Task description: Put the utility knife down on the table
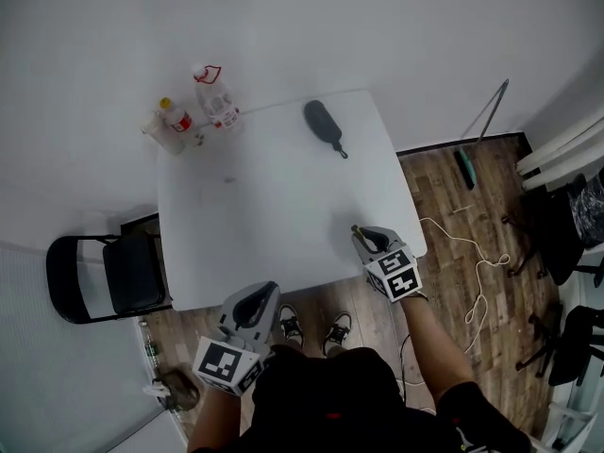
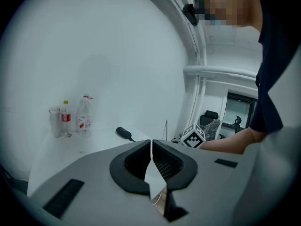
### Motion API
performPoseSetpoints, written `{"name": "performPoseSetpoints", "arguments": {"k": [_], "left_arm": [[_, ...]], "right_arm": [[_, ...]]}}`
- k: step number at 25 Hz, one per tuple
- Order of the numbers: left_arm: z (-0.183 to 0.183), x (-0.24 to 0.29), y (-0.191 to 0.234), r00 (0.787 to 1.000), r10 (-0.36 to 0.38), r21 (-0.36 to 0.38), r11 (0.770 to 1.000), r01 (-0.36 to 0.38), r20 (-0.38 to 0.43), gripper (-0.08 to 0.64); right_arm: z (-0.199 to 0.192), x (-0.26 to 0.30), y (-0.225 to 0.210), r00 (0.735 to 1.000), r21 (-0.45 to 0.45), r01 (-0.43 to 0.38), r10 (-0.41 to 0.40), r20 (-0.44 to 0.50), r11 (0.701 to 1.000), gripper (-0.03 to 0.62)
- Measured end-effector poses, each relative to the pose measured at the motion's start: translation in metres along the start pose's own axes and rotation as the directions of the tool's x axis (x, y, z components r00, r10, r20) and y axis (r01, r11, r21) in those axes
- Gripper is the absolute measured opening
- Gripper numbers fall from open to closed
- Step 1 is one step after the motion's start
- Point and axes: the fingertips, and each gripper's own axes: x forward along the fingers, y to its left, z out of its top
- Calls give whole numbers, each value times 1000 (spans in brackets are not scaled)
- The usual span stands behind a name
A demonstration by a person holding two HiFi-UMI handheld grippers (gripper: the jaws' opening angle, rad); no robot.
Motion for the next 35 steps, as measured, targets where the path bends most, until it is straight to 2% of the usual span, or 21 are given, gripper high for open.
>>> {"name": "performPoseSetpoints", "arguments": {"k": [4,7,10,15,23,25,27,29,31,33,35], "left_arm": [[-6,4,10,1000,5,-33,999,-5,-8,31],[-13,6,16,1000,6,-52,999,-7,-18,31],[-18,7,22,1000,14,-53,998,-15,-22,31],[-26,7,28,999,26,-80,996,-28,-35,31],[-29,10,31,999,23,-91,996,-26,-40,31],[-29,10,29,999,14,-93,996,-18,-41,31],[-26,9,27,999,10,-97,995,-15,-50,31],[-22,8,25,999,5,-98,995,-8,-33,31],[-17,5,25,999,6,-84,996,-9,-38,31],[-11,2,24,999,9,-66,998,-12,-54,31],[-1,0,22,999,6,-49,999,-8,-47,31]], "right_arm": [[-30,43,-3,989,-7,-11,10,-145,1000,75],[-53,68,1,965,-44,-22,10,-261,999,75],[-71,80,4,941,-90,-54,20,-339,994,75],[-88,83,11,919,-146,-92,27,-394,985,75],[-96,88,10,909,-127,-103,42,-414,987,75],[-94,87,9,914,-126,-96,38,-404,987,78],[-83,84,8,935,-133,-73,21,-355,988,86],[-59,76,7,967,-154,-29,-11,-254,988,86],[-33,62,9,988,-162,10,-34,-149,987,84],[-6,43,14,998,-137,39,-46,-48,990,53],[25,18,18,996,-98,70,-64,62,993,38]]}}
